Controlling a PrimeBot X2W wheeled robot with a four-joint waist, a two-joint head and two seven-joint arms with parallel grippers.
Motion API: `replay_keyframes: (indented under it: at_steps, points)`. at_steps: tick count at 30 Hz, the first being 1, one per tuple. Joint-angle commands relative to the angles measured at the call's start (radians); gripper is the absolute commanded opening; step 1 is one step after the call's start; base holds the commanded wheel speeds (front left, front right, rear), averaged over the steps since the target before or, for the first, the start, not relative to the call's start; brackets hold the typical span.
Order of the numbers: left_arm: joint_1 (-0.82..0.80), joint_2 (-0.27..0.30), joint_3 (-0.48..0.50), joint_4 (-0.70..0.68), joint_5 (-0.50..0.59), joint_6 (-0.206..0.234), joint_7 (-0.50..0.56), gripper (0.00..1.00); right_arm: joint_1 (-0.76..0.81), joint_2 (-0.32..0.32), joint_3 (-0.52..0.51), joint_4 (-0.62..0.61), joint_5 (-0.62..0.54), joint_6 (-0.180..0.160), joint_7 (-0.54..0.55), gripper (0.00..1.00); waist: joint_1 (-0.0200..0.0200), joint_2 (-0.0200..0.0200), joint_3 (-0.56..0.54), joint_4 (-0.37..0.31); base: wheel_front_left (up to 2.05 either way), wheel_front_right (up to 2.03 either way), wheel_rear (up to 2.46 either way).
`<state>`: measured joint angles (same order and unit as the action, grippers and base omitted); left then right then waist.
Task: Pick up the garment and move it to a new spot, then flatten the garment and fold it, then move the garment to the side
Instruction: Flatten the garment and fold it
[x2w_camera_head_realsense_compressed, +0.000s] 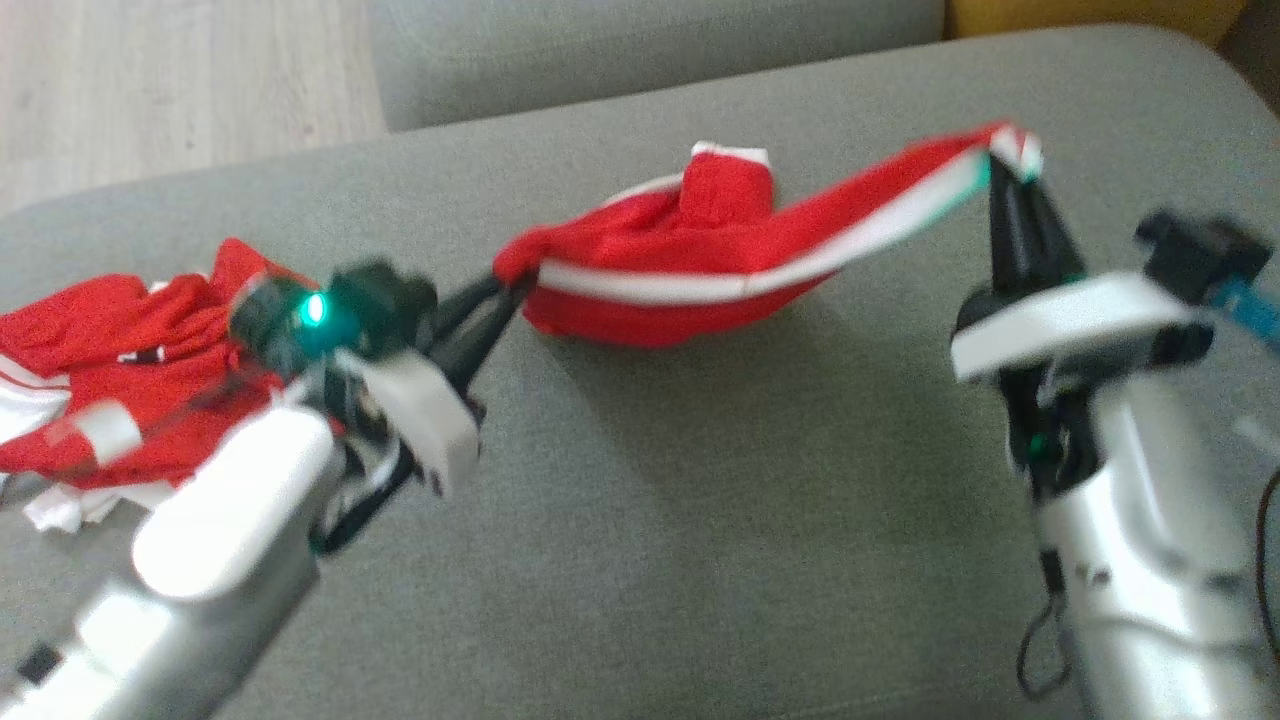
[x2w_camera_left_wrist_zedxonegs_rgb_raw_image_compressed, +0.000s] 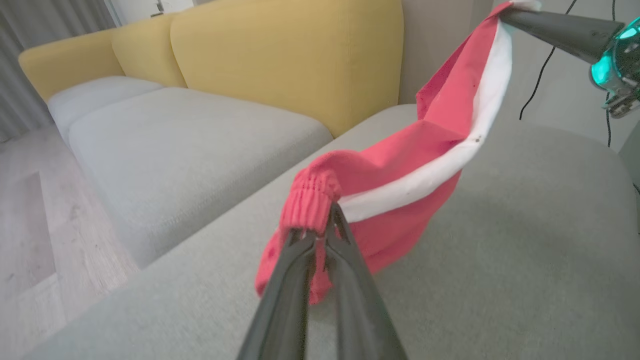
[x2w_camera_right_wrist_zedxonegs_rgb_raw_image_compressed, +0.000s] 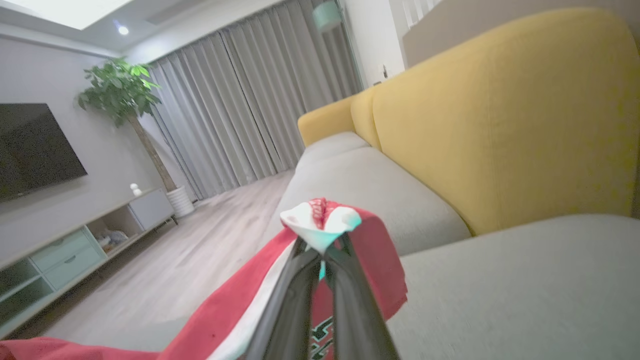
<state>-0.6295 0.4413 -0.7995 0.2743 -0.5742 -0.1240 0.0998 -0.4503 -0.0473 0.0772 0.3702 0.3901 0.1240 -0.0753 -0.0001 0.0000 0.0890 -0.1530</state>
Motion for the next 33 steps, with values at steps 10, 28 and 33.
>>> replay_keyframes:
  at_steps: [10, 28, 33]
  points:
    - [-0.361, 0.078, 0.047, -0.044, -0.131, -0.006, 0.119, 0.0, -0.242, -0.015, -0.032, -0.099, -0.008, 0.007, 0.068, 0.0, 0.0001, 0.0, -0.089, 0.019, 0.0, 0.0, 0.0]
    - [-0.453, 0.124, -0.024, -0.052, -0.267, 0.006, 0.161, 0.0, -0.13, -0.009, -0.029, -0.161, -0.027, 0.007, 0.305, 0.0, 0.0001, 0.0, -0.099, 0.006, 0.0, 0.0, 0.0]
    - [-0.444, 0.134, -0.033, -0.051, -0.305, 0.004, 0.204, 0.0, -0.131, -0.015, -0.04, -0.198, -0.031, 0.007, 0.32, 0.0, 0.0001, 0.0, -0.059, 0.013, 0.0, 0.0, 0.0]
